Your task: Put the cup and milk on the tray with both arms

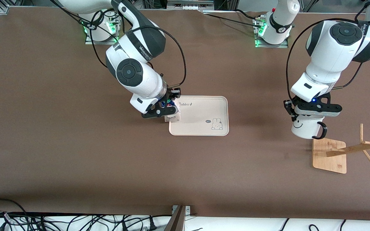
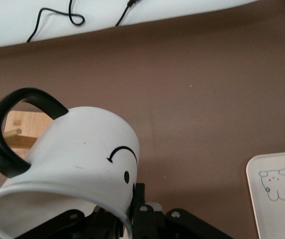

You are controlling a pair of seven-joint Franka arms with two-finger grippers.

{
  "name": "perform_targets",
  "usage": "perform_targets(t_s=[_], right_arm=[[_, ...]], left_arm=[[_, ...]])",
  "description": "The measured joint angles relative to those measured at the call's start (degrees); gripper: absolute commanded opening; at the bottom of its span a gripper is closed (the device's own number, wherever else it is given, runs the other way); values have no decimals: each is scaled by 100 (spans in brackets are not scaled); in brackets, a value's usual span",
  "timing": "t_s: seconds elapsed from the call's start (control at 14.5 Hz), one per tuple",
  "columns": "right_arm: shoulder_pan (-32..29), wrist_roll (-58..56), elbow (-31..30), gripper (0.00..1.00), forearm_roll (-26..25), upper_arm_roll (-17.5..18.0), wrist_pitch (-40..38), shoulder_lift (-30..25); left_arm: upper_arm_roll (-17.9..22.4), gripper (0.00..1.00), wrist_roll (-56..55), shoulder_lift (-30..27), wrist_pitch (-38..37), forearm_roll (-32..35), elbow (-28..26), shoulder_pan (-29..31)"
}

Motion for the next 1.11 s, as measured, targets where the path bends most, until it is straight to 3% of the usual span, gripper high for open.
perform_targets(t_s=[0.35, 0.55, 0.76, 1.11], right_arm=[[64, 68, 26, 20, 2, -14, 383, 129], [324, 315, 29, 20, 2, -8, 508, 249], [427, 401, 29, 20, 2, -10, 669, 391], [424, 401, 33, 20, 1, -45, 940, 654]], left_arm=[[-412, 0, -30, 423, -1801, -15, 1016, -15], [-500, 0, -48, 792, -2552, -473, 1740, -43], [-502, 0, -48, 1010, -2764, -777, 2110, -50], [-478, 0, -48, 1137, -2810, -1448, 2187, -3]])
